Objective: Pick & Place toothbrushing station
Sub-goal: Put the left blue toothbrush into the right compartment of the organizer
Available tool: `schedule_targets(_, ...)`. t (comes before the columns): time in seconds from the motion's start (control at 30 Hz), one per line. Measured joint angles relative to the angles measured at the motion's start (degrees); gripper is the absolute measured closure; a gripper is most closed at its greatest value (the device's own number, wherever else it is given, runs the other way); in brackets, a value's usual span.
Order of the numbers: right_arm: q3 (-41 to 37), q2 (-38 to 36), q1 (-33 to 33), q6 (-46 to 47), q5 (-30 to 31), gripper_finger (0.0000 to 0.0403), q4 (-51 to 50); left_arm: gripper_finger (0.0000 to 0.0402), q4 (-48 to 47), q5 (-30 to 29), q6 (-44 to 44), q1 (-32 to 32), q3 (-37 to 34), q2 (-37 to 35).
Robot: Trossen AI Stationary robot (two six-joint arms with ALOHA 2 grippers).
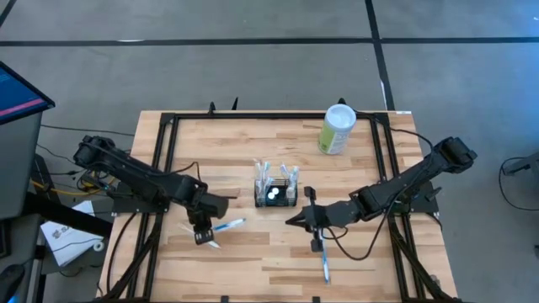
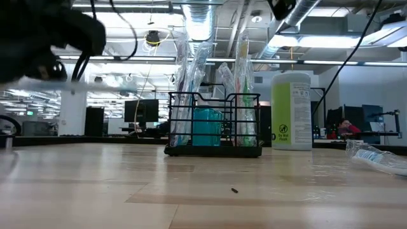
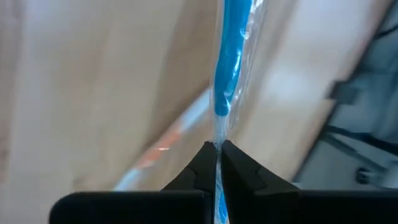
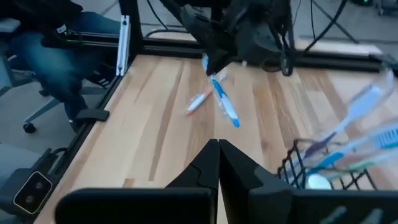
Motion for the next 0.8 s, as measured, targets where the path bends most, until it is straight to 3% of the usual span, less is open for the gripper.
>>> schedule_targets(0.23, 4.6, 4.9, 0.8, -8.8, 0.2, 0.0403, -1.1, 0.0397, 2.0, 1.4, -1.8, 0.0, 6.2, 0.0)
schedule_targets(0.5, 19.3, 16.5, 1.5, -21.1, 5.1, 0.0403, -7.6, 0.0397, 6.5, 2.3, -4.7, 0.0, 9.7, -0.1)
schedule_targets(0.67, 28.2, 22.0, 3.1, -24.6, 5.5, 0.0403, -14.6, 0.0396, 9.3, 3.6, -6.9, 0.0, 9.8, -0.1)
schedule_targets(0.8, 33.8, 25.2, 4.2, -26.9, 10.1, 0.0403, -17.6, 0.0396, 11.2, 3.9, -8.2, 0.0, 9.8, -0.1)
